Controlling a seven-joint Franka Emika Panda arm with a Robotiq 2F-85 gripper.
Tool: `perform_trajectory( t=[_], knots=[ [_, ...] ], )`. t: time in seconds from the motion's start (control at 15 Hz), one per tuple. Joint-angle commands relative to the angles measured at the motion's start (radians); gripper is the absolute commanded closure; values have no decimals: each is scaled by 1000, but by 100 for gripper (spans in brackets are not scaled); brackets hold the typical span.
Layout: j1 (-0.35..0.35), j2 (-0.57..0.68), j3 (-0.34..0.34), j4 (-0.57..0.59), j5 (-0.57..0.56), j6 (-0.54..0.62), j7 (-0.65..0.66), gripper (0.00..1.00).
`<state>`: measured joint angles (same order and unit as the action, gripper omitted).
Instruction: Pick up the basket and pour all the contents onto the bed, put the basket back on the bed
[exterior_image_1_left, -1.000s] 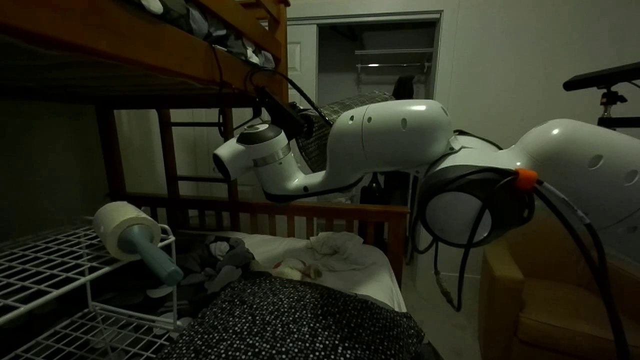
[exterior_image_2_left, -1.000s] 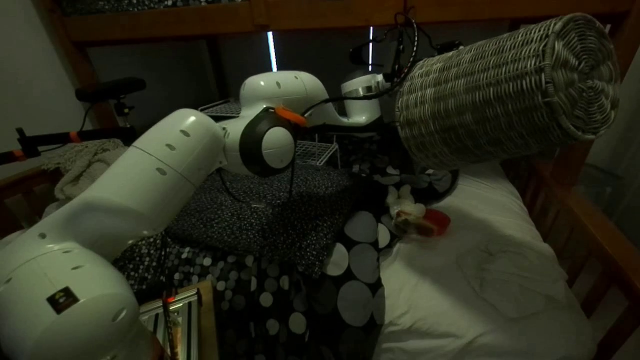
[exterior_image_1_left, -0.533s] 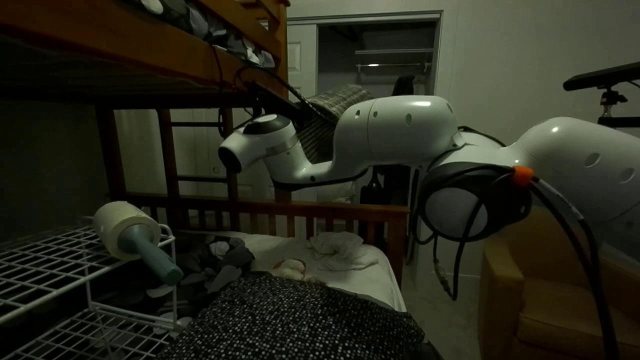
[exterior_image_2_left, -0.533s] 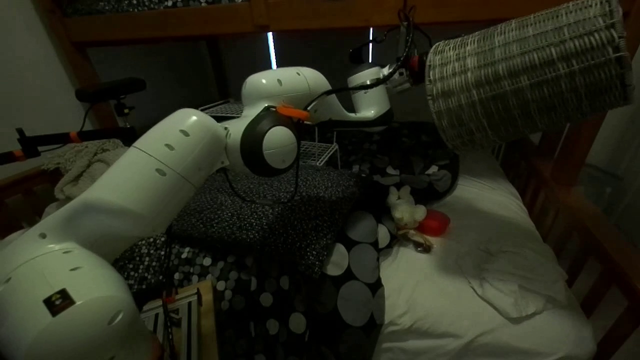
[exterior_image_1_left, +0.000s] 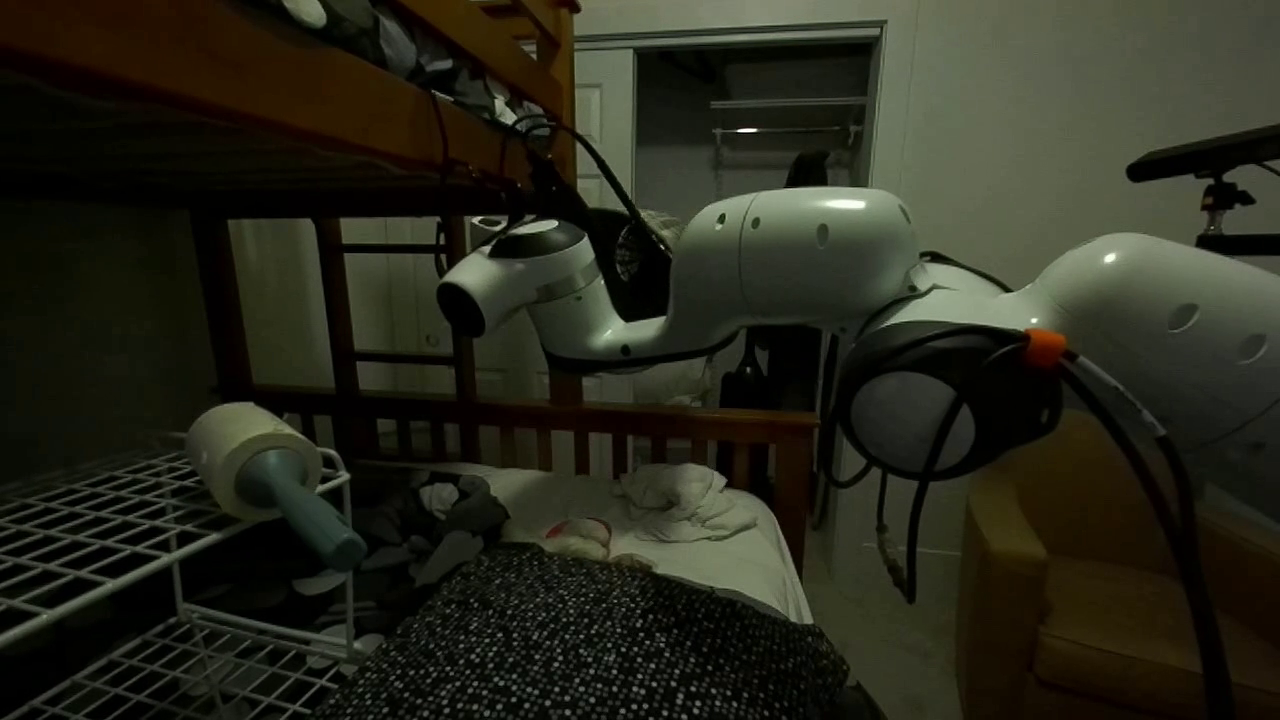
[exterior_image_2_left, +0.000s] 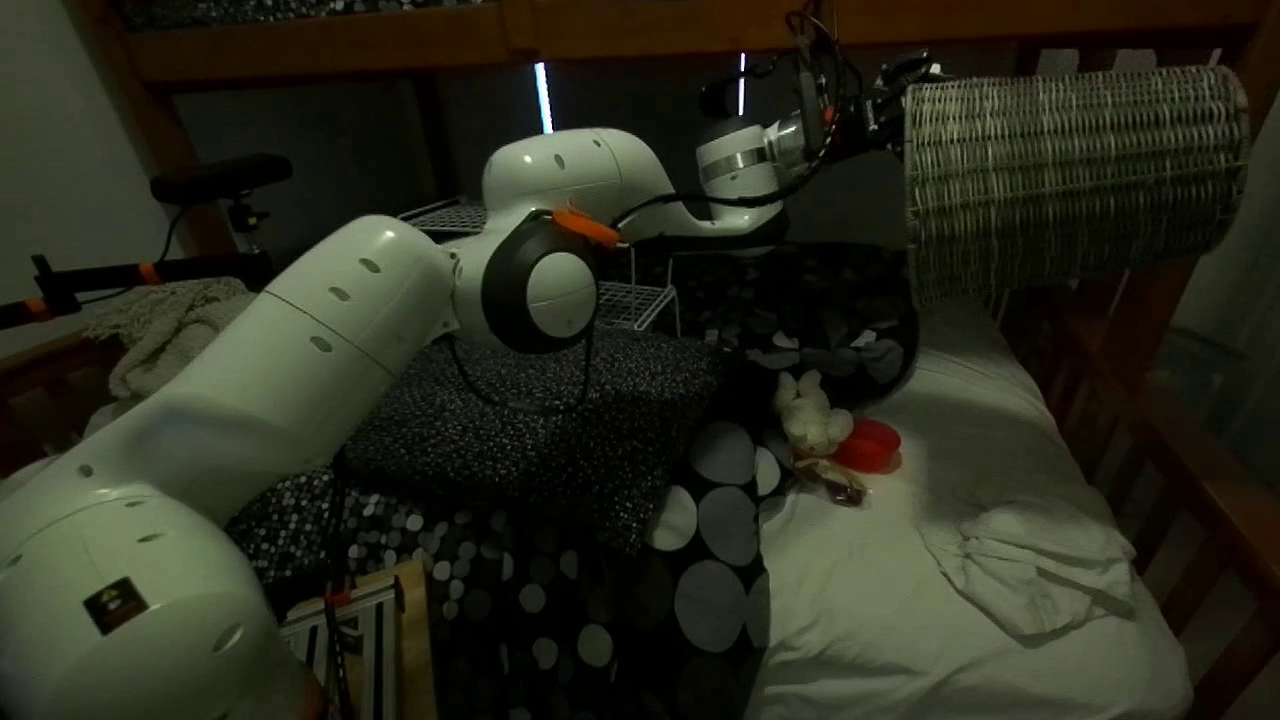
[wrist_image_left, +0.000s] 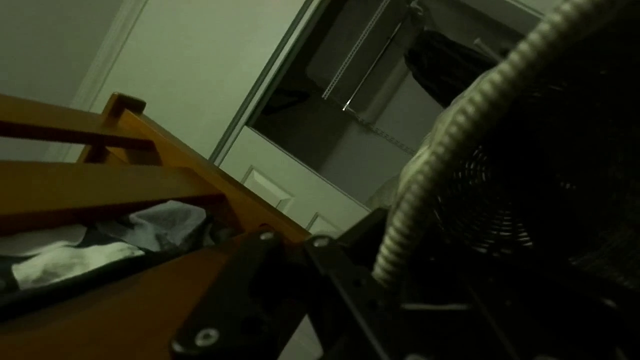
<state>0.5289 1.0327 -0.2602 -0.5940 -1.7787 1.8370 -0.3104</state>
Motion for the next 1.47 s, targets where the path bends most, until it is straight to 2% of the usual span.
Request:
perform_trajectory(
  t=[0.0, 0.27, 0.47, 0.67, 0.93, 1.4],
  knots=[
    [5, -36, 29, -46, 63, -69, 81, 97],
    [10, -54, 62, -135, 185, -218, 39, 97],
    [1, -53, 85, -181, 267, -308, 91, 97],
    [-14, -76, 97, -222, 321, -281, 317, 97],
    [-17, -205, 89, -396, 318, -210, 594, 97],
    [-85, -407, 87, -689, 315, 27, 1057, 97]
  ],
)
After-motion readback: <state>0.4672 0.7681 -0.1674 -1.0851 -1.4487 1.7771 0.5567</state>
